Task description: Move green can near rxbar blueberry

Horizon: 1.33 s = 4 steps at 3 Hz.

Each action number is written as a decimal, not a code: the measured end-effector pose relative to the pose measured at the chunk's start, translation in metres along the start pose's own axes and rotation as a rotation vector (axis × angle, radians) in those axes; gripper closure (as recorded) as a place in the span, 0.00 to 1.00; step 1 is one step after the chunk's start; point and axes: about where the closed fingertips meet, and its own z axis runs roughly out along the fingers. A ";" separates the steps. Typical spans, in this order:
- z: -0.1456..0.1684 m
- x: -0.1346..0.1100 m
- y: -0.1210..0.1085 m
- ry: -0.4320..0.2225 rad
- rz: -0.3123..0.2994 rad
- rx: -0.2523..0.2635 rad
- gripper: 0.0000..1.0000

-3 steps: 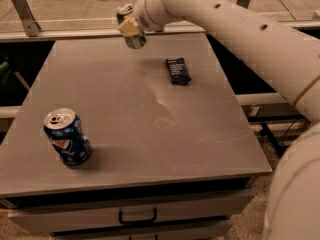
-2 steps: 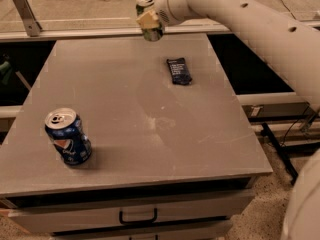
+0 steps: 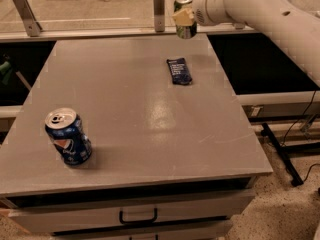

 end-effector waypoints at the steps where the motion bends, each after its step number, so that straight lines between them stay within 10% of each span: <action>1: -0.010 0.037 -0.021 0.014 0.092 0.059 1.00; 2: -0.002 0.060 -0.022 0.027 0.148 0.059 1.00; 4: 0.017 0.089 -0.013 0.096 0.229 0.024 0.60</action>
Offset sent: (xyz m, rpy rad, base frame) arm 0.0101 -0.0648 -0.0674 0.1514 0.0933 -0.1502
